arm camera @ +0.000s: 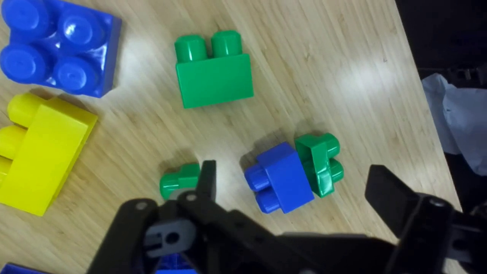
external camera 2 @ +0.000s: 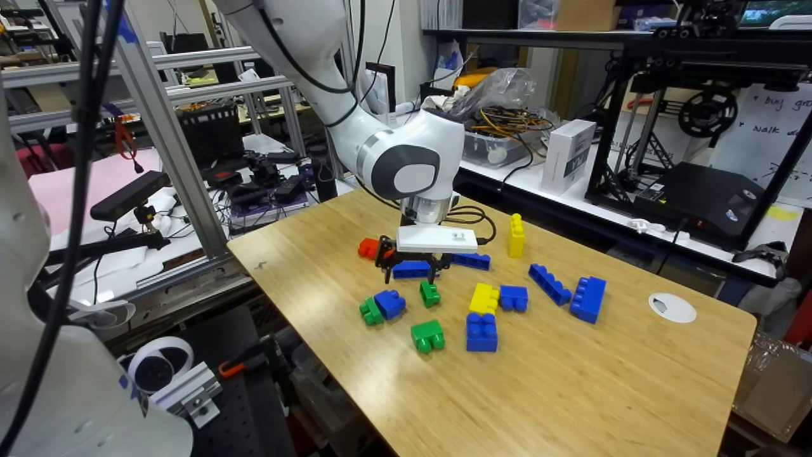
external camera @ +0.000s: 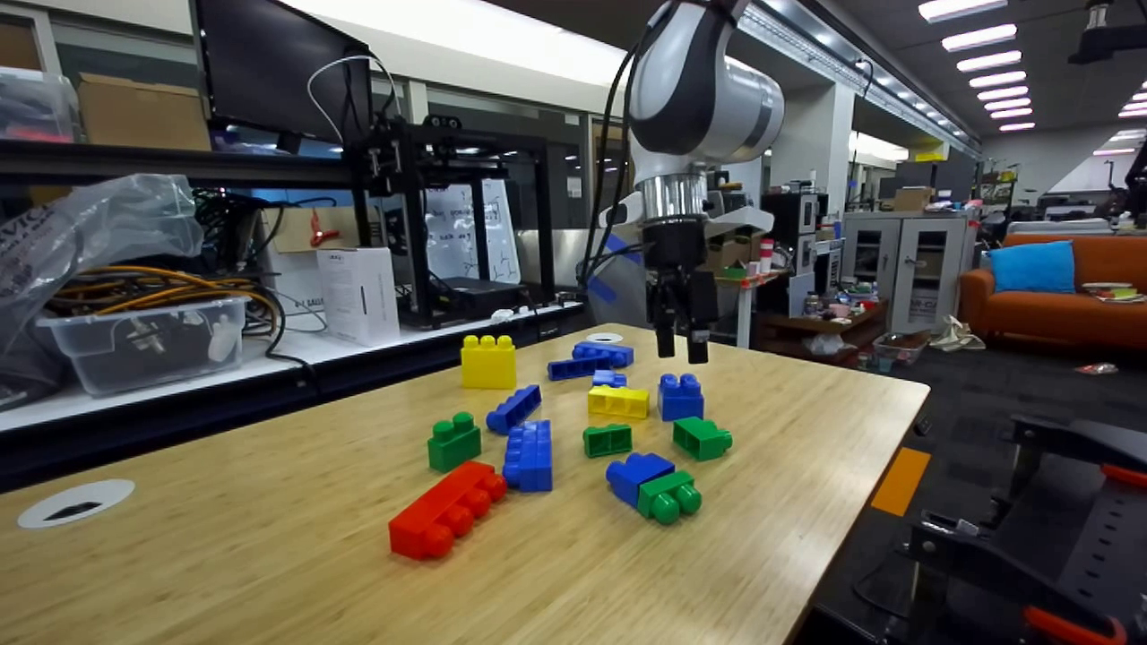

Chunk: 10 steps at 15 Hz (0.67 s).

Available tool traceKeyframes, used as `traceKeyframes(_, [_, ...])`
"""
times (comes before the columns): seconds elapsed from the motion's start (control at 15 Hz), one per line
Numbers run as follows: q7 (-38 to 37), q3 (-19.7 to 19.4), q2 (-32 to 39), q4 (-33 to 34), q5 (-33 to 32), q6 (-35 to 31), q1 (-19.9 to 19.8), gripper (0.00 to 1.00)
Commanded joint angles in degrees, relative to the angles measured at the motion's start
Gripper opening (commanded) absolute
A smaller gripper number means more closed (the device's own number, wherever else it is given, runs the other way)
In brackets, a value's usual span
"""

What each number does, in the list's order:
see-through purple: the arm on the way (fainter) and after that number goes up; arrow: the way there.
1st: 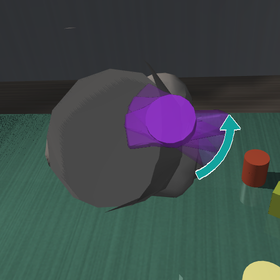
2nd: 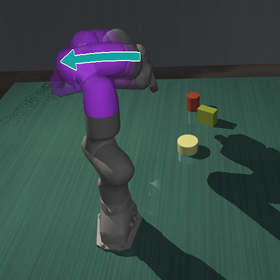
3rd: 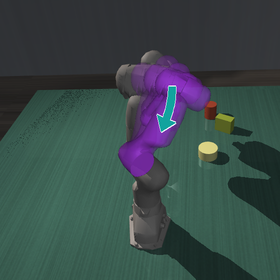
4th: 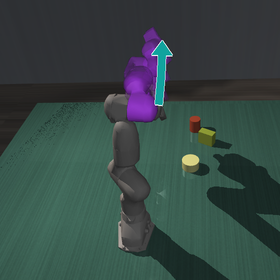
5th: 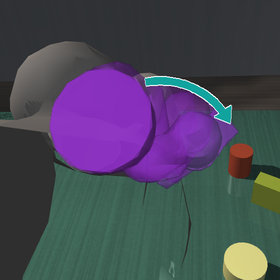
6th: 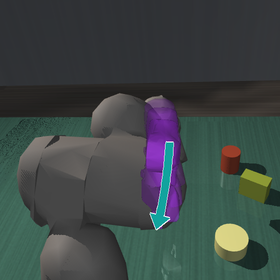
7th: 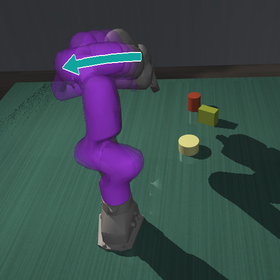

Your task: Place the square blue block upright, put one of the green blocks on top of the square blue block

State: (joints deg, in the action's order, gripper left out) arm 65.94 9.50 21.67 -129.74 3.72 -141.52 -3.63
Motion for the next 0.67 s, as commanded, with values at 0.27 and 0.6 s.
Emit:
traceKeyframes(0.27, [6.3,-1.42,-0.39,-4.02,-4.4,-6.1,-1.02,1.0])
traceKeyframes(0.6, [4.81,-3.15,0.8,-4.67,-6.78,-10.58,-0.91,1.0])
